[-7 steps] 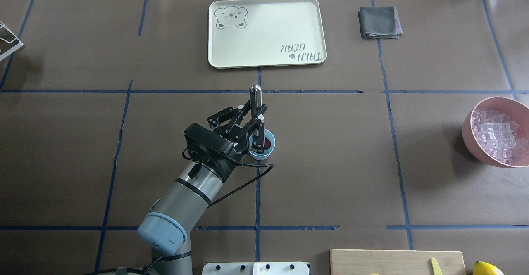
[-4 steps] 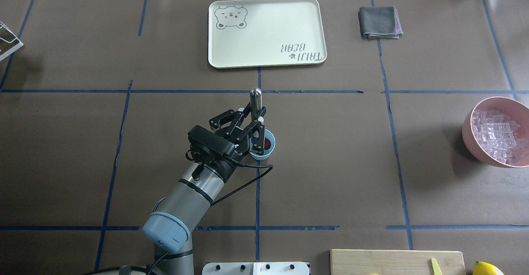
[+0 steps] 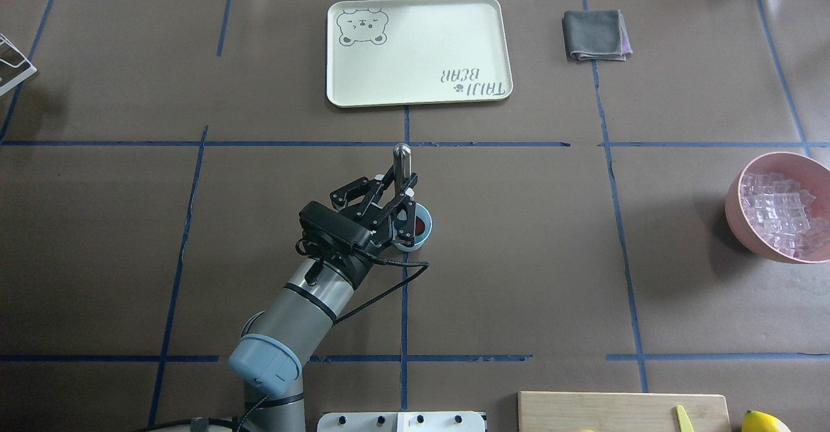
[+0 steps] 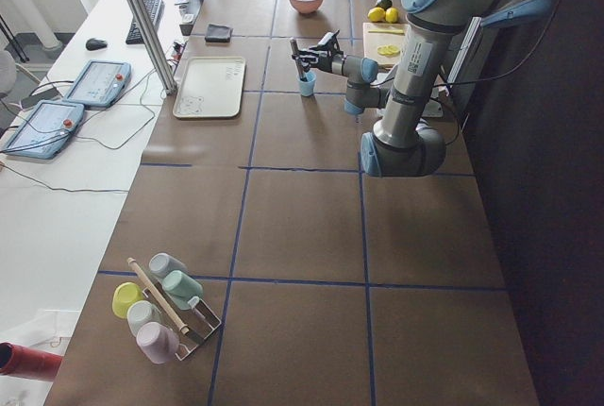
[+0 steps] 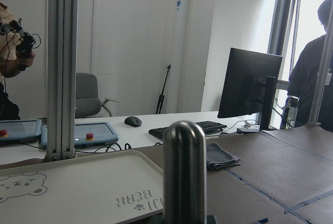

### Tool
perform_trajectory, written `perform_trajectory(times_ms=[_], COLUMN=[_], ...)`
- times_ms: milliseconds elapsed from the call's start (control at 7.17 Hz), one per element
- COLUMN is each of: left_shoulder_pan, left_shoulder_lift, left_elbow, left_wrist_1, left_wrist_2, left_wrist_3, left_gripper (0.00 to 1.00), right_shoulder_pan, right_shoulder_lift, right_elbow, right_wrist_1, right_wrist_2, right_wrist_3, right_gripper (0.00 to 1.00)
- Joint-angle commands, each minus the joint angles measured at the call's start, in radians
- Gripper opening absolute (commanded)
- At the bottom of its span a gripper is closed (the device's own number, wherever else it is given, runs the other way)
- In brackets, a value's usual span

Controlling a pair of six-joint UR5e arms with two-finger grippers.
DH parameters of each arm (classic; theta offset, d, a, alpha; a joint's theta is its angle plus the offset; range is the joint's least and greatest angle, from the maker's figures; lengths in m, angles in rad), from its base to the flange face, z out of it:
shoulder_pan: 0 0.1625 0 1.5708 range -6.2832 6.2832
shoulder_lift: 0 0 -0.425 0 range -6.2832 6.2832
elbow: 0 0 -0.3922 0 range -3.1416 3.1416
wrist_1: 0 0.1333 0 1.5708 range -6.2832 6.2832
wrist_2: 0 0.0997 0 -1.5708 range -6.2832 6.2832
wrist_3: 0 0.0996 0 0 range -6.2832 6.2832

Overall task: Mash ice and strawberries in cup
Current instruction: 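Press the pestle down into the cup with the left gripper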

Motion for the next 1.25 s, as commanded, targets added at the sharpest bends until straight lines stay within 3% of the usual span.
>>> perform_trajectory(times_ms=[0,558,836,1115], left_shoulder_pan=[0.001,-0.002,-0.007,-0.035], left_shoulder_lift=[0.0,-0.001,0.029,0.054], left_elbow=[0.012,-0.028,-0.146,-0.253], left_wrist_1=[0.0,0.001,0.014,0.023], left_wrist_2=[0.0,-0.004,-0.006,-0.09], left_wrist_3=[-0.014,-0.011,0.009,0.009], left_gripper=[0.0,0.0,0.0,0.0], right_shoulder_pan=[0.0,0.0,0.0,0.0], right_shoulder_lift=[0.002,0.005,0.002,0.005], right_elbow=[-0.003,-0.003,-0.003,-0.003], right_wrist_1=[-0.001,-0.001,-0.001,0.003], right_wrist_2=[0.0,0.001,0.001,-0.002], right_wrist_3=[0.0,0.0,0.0,-0.003], right_gripper=[0.99,0.99,0.99,0.99])
